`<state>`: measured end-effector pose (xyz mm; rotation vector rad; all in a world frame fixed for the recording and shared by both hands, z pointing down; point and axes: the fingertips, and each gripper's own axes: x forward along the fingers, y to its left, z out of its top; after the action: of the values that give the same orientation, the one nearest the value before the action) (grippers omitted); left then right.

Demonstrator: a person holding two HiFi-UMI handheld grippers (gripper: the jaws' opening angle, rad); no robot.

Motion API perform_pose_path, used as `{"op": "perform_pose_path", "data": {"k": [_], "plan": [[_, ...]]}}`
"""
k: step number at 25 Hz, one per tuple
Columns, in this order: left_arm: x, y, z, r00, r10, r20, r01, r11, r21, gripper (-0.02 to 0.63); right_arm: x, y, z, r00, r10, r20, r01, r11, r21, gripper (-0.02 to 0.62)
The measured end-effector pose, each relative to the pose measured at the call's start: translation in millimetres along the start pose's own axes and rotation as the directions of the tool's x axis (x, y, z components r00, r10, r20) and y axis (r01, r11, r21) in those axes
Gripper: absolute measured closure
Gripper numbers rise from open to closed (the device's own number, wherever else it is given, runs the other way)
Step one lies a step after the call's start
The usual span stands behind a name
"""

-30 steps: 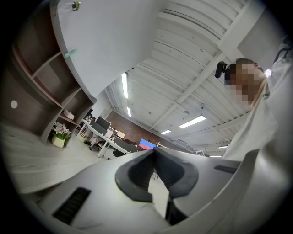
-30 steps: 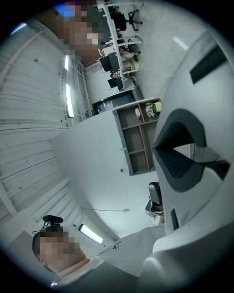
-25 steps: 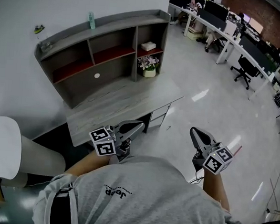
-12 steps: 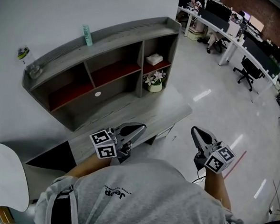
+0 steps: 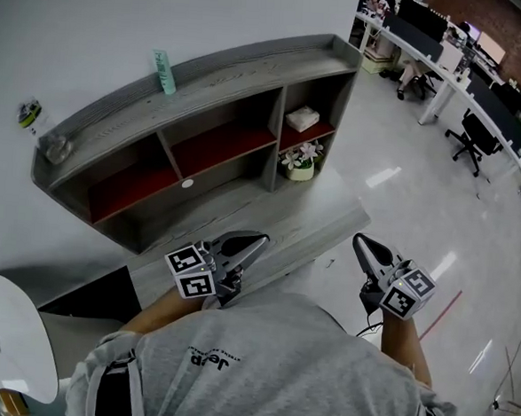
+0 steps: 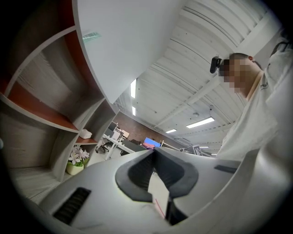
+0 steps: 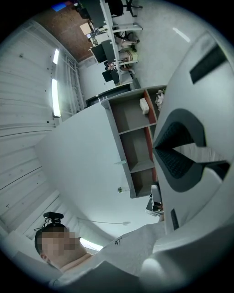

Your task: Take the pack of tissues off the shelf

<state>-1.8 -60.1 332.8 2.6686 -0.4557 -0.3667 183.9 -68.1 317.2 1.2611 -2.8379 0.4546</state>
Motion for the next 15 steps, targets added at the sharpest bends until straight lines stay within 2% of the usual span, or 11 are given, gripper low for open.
{"op": "perform_pose_path", "data": {"k": [5, 9, 15], "plan": [[8, 18, -1, 0.999, 0.049, 0.006, -0.049, 0.999, 0.005, 0.578, 26, -22, -2, 0.997, 0.067, -0.022, -0.067, 0.998, 0.0, 0.575], [25, 37, 0, 0.994, 0.108, 0.022, -0.108, 0.994, 0.018, 0.578, 48, -59, 0, 0.991, 0.13, -0.035, -0.13, 0.991, 0.021, 0.575], [78, 76, 11, 0.973, 0.217, 0.079, -0.221, 0.974, 0.048, 0.578, 94, -125, 17, 0.958, 0.277, -0.073, -0.276, 0.961, 0.026, 0.575]]}}
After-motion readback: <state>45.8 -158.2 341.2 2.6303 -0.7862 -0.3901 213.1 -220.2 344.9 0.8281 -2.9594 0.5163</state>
